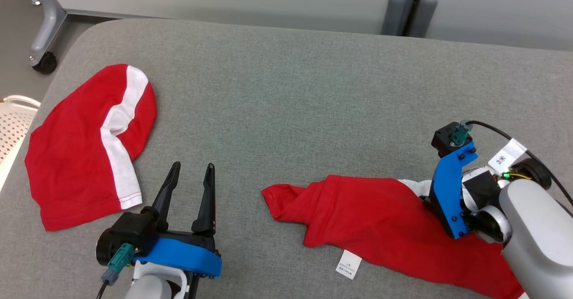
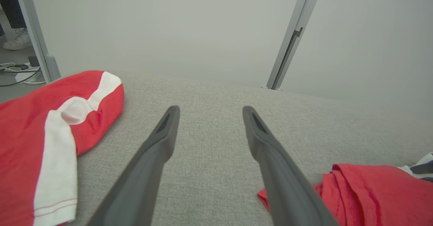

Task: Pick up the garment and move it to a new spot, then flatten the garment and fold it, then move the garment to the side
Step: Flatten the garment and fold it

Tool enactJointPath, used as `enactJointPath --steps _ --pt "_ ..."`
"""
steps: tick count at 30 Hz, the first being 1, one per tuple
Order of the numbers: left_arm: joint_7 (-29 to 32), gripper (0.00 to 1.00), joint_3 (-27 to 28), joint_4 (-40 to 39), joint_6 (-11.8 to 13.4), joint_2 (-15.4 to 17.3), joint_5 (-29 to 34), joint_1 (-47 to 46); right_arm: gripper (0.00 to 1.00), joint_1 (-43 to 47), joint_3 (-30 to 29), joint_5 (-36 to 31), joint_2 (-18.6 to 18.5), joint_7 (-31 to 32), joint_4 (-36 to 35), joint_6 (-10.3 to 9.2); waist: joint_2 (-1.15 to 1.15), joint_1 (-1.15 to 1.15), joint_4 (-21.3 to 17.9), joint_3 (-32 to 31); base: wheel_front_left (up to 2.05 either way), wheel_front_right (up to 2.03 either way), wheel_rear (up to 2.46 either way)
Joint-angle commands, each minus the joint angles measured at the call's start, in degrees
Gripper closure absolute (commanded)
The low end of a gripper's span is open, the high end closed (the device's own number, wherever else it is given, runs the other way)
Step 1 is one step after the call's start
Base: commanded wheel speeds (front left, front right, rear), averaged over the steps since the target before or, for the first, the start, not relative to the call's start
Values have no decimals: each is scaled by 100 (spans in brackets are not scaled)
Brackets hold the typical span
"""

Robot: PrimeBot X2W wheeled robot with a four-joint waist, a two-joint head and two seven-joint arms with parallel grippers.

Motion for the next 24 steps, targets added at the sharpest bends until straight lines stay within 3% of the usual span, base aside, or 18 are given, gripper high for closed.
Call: enactJointPath --steps 1,4,5,6,7,8,19,24 --pt "-27 0 -3 13 -24 -10 -13 -91 0 40 105 58 -31 -34 77 1 0 -1 28 24 0 0 0" --pt "-29 0 8 31 -33 -22 0 -122 0 92 310 158 -25 -125 270 1 0 -1 67 54 0 0 0" --pt "-30 0 17 34 -38 -23 6 -130 5 98 369 182 -2 -163 341 2 0 -1 74 62 0 0 0" --pt "-32 0 27 34 -43 -22 11 -140 59 96 412 221 28 -216 418 2 0 -1 80 71 0 0 0" --pt "-32 0 38 26 -46 -24 18 -150 87 83 447 234 60 -280 481 2 0 -1 88 82 0 0 0" --pt "-33 0 45 17 -45 -28 23 -151 100 55 484 241 77 -372 533 2 0 -1 96 92 0 0 0" --pt "-35 0 125 -26 -81 -92 90 -133 100 -960 348 13 282 -1952 774 1 0 -1 159 132 0 0 0" --pt "-35 0 128 -45 -111 -133 117 -127 100 -1537 -55 -247 401 -2620 1083 1 0 -1 224 165 0 0 0"
